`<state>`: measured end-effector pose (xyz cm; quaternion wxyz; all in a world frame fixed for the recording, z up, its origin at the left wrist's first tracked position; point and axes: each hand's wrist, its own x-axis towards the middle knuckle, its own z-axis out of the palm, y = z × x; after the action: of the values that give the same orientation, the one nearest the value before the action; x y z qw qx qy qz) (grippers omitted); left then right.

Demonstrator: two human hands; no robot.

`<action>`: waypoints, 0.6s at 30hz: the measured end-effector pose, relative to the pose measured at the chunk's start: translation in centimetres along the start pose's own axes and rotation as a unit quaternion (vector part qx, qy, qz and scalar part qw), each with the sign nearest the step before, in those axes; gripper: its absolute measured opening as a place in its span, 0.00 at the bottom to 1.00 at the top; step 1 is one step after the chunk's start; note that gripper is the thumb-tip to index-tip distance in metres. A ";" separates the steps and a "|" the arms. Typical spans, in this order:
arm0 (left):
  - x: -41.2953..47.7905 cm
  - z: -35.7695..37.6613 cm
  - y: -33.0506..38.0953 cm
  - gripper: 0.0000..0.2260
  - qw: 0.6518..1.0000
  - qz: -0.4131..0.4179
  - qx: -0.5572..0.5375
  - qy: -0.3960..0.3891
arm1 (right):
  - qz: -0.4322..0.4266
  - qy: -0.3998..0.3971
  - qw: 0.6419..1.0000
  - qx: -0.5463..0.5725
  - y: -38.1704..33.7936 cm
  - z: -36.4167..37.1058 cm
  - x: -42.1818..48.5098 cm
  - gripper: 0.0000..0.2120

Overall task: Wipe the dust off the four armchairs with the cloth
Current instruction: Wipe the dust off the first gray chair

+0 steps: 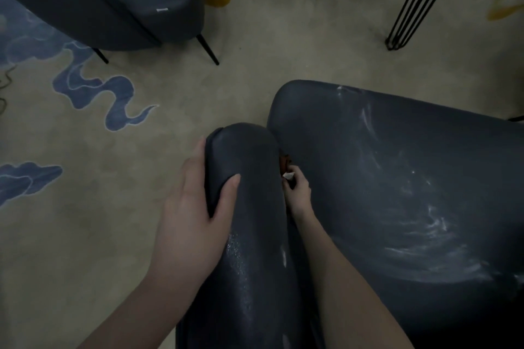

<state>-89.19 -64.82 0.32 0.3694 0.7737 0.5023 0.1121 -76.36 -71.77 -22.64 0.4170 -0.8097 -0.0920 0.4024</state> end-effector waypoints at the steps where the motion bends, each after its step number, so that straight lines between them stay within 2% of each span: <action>1: 0.0 0.0 0.0 0.32 1.000 0.002 0.006 0.000 | 0.003 -0.005 1.000 0.003 0.4 -0.1 -0.5 0.12; 9: -0.1 -0.1 -0.2 0.29 1.000 0.009 0.019 -0.019 | 0.024 -0.075 0.992 0.101 1.9 -2.4 -6.5 0.09; 15: -0.1 -0.1 -0.3 0.28 1.000 0.002 -0.006 -0.028 | 0.061 -0.078 0.978 0.183 0.0 -4.4 -10.3 0.11; 18: -0.1 -0.2 -0.5 0.28 0.999 0.000 -0.015 -0.039 | 0.060 -0.061 0.979 0.186 -1.9 -5.7 -12.1 0.14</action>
<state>-89.69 -64.73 0.14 0.4005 0.7717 0.4859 0.0898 -79.84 -79.90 -12.38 0.5292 -0.6958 0.0078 0.4856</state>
